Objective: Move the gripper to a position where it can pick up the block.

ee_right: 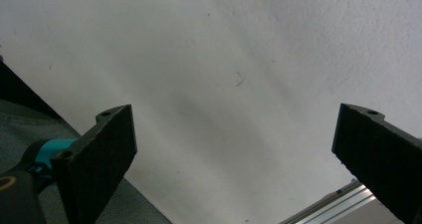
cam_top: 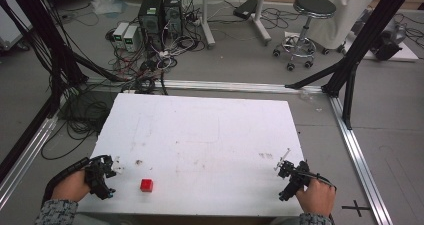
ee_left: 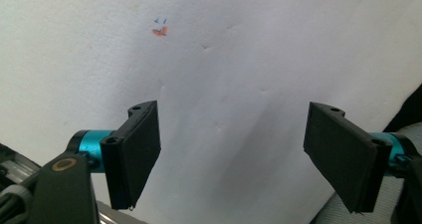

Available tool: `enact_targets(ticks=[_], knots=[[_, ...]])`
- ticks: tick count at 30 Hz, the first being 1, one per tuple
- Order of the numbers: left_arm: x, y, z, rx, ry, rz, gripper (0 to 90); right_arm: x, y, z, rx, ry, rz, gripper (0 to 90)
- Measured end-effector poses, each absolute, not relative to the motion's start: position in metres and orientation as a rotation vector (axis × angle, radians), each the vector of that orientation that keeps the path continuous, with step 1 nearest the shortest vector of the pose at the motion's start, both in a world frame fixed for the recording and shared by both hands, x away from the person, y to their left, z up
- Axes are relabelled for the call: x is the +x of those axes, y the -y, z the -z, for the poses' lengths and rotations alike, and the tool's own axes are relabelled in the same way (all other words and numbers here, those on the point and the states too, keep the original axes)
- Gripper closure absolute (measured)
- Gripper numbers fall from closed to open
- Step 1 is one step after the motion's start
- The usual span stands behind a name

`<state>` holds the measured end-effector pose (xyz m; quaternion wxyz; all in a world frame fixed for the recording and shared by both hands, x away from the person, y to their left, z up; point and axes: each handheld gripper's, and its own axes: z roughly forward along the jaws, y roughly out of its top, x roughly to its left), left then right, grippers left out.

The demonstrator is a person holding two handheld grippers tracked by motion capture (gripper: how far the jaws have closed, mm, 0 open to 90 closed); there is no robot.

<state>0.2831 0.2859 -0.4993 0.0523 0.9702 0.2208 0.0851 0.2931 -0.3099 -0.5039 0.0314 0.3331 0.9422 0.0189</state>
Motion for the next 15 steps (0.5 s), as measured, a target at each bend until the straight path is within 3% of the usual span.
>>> enact_targets(ticks=[15], knots=[[0.289, -0.273, 0.495, 2.989, -0.344, -0.237, 22.8, 0.293, 0.31, 0.502, 1.031, -2.899, -0.067, 2.9]])
